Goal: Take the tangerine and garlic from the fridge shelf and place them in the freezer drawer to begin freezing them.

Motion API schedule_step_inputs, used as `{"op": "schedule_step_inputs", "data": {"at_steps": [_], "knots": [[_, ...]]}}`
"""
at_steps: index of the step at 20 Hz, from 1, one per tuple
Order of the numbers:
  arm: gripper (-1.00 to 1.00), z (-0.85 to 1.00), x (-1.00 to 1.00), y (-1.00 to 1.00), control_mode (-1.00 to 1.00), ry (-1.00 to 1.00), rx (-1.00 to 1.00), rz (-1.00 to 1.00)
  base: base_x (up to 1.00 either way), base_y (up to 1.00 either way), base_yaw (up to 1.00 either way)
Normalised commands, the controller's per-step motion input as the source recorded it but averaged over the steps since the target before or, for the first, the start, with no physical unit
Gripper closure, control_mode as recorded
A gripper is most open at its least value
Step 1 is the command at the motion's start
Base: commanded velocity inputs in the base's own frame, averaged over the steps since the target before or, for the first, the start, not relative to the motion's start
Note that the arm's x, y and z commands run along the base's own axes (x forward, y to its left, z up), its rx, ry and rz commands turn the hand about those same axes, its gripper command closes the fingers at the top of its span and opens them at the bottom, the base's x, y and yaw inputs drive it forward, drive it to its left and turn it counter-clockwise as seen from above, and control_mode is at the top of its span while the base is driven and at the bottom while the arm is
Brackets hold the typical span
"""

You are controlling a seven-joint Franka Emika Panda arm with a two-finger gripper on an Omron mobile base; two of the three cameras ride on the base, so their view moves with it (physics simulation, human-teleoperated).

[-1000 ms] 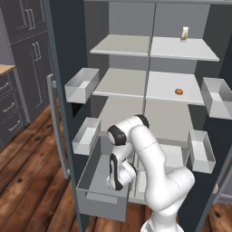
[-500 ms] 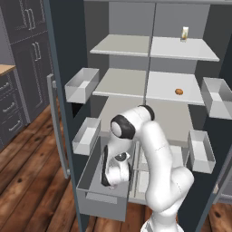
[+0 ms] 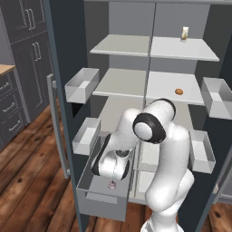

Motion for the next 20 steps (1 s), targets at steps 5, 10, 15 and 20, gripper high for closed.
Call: {"op": "schedule_step_inputs", "data": {"at_steps": [5, 10, 15, 20], "knots": [[-1.00, 0.82, -0.52, 0.00, -1.00, -0.23, 0.00, -0.01, 0.00, 0.00, 0.00], [-1.00, 0.70, -0.42, 0.00, -1.00, -0.18, 0.00, 0.00, 0.00, 0.00, 0.00], [-1.00, 0.71, -0.32, 0.00, -1.00, -0.16, 0.00, 0.00, 0.00, 0.00, 0.00], [-1.00, 0.61, -0.43, 0.00, -1.00, -0.18, 0.00, 0.00, 0.00, 0.00, 0.00]]}}
